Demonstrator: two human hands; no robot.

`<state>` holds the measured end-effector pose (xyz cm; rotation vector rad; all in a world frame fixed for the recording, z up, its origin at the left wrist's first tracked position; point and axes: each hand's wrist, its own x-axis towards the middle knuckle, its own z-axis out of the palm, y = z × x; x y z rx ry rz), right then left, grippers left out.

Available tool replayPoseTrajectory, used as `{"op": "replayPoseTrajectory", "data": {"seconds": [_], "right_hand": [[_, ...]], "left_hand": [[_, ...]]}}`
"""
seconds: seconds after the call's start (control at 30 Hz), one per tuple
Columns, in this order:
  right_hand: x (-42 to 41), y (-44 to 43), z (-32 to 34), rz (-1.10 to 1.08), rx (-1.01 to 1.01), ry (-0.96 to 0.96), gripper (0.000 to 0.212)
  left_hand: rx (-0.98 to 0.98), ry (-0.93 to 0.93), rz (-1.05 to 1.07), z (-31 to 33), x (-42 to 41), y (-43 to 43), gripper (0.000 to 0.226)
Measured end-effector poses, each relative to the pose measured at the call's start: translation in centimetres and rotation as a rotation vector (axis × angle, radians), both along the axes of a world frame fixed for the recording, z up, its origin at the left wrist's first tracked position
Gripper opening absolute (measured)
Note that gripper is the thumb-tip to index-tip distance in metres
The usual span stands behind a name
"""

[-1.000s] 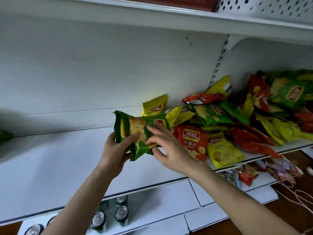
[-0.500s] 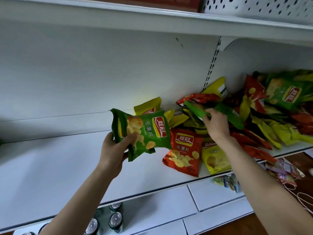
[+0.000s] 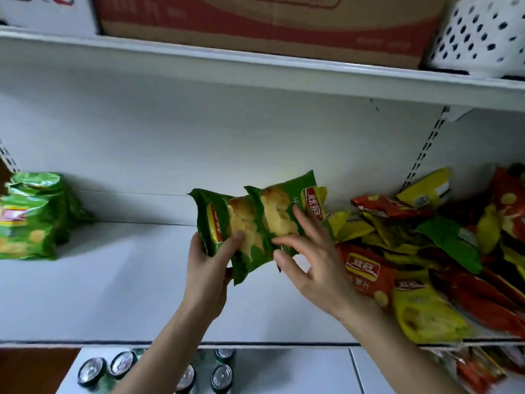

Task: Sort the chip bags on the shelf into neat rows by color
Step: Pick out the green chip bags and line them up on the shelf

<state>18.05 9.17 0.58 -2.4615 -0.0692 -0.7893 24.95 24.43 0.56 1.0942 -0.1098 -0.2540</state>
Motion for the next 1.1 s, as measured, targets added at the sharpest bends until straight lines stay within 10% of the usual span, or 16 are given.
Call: {"op": "replayPoseTrajectory", "data": {"seconds": [0.23, 0.47, 0.73, 1.1], "right_hand": [[3.3, 6.4, -0.6, 0.194, -0.118, 0.013, 0.020], [7.5, 11.4, 1.3, 0.068, 0.361, -0.170, 0.020], [12.0, 24.6, -0.8, 0.118, 1.277, 0.260, 0.032], [18.9, 31.6, -2.6, -0.035, 1.251, 0.098, 0.026]], "left_hand": [[0.061, -0.076, 0.137, -0.3, 1.8, 5.2, 0.041], [0.038, 0.010, 0.294, -1.7, 6.0, 13.8, 0.030], [0.015, 0.000, 0.418, -3.0, 9.8, 24.1, 0.044], [0.164, 0.076, 0.555, -7.5, 11.0, 39.9, 0.039]]}}
